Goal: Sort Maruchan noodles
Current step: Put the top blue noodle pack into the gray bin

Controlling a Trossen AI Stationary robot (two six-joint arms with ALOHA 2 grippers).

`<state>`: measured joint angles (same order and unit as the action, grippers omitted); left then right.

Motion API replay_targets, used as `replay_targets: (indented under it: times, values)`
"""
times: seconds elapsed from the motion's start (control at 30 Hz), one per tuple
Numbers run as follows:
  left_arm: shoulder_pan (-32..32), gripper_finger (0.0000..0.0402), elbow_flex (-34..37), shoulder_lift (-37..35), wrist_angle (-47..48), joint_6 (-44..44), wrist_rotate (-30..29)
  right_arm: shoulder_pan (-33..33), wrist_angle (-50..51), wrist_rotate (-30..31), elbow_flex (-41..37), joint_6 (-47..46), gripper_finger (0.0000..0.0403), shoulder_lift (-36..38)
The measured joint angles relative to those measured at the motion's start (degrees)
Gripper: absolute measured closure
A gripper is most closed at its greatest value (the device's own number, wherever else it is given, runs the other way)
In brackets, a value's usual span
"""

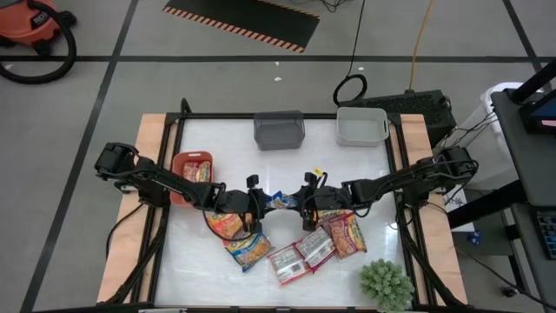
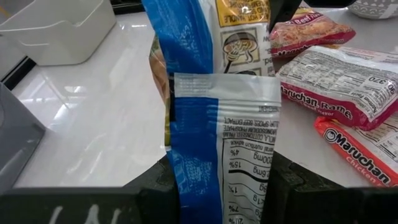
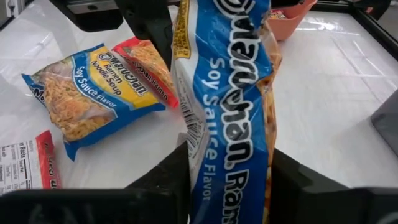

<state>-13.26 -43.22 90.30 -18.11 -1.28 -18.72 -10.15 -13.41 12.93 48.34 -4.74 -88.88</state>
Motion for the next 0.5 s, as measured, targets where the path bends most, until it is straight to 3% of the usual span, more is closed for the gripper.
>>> replay_targets:
  times: [0.37,0.5]
  values:
    - [-0.31,0.0271,0.0,0.0,0.17,-2.49,1.75,0.04,0.84,-0.12,0.0,-0.16,0.0271,0.0]
    - [-0.55,0.0236,-0.02,0.02,1.55,-6.72,2.59,0.0,2.3,-0.17,0.0,-0.16,0.0278,0.0]
